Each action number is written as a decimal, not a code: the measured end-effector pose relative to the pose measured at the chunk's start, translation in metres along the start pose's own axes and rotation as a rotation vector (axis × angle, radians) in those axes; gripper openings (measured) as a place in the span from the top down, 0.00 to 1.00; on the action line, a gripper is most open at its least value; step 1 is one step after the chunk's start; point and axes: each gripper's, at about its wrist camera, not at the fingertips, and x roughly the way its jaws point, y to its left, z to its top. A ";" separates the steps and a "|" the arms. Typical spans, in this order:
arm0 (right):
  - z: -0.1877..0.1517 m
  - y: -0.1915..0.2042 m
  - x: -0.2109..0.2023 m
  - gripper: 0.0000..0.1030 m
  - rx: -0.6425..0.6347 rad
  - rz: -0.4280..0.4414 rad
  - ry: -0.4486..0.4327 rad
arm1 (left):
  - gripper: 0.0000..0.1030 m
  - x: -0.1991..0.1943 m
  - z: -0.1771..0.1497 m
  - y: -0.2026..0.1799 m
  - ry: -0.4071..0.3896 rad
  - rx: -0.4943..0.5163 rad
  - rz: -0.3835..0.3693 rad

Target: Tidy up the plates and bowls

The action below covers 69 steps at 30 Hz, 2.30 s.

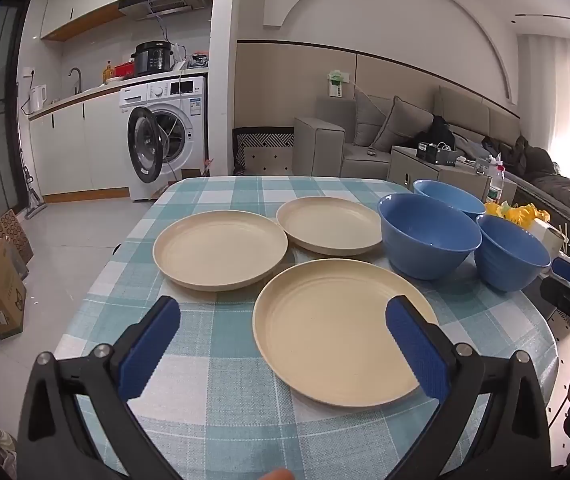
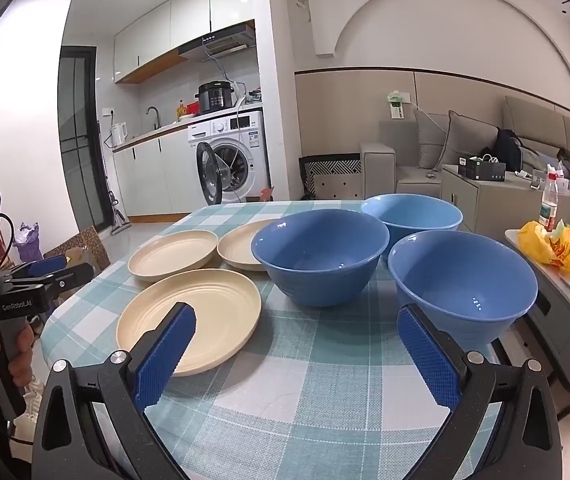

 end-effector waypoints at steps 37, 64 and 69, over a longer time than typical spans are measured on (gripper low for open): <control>-0.002 -0.006 -0.003 0.00 0.014 -0.012 0.016 | 0.00 0.000 0.000 -0.002 0.000 0.030 0.018; 0.014 -0.007 0.001 0.00 0.027 0.023 0.004 | 0.00 0.003 0.007 0.014 0.021 0.040 0.045; 0.018 -0.008 0.003 0.00 0.015 0.017 0.005 | 0.00 0.003 0.009 0.018 0.006 0.036 0.062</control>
